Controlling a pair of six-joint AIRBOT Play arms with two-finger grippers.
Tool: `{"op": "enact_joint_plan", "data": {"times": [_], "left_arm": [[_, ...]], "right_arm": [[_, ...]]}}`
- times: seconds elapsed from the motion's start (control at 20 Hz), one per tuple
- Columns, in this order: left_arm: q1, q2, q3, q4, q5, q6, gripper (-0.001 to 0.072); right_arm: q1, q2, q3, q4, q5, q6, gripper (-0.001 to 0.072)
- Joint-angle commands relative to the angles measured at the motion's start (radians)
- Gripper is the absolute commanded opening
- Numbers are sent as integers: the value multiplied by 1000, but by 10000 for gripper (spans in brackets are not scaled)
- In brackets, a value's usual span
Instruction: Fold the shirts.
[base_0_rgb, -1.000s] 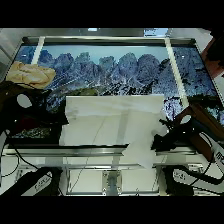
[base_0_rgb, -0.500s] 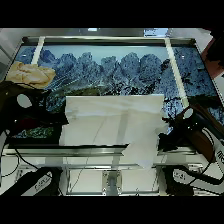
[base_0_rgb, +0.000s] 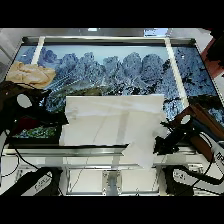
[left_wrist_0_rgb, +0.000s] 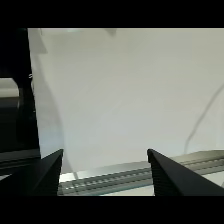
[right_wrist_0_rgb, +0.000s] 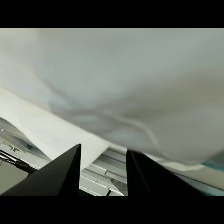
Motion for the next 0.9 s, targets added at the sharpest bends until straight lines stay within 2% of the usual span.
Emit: {"op": "enact_joint_plan", "data": {"times": [0.0, 0.2, 0.5, 0.6, 0.65, 0.85], "left_arm": [[-1, 1, 0, 0, 1, 0, 615], [-1, 1, 0, 0, 2, 0, 615], [-1, 1, 0, 0, 16, 0, 615], [-1, 1, 0, 0, 20, 0, 615], [-1, 1, 0, 0, 20, 0, 615], [-1, 2, 0, 0, 21, 5, 615]], "right_arm": [[2, 0, -24, 24, -39, 0, 351], [2, 0, -24, 47, -45, 0, 313], [2, 0, -24, 93, -91, -5, 307], [2, 0, -24, 93, -90, -15, 81], [2, 0, -24, 94, -90, -37, 25], [2, 0, -24, 102, -45, -68, 23]]}}
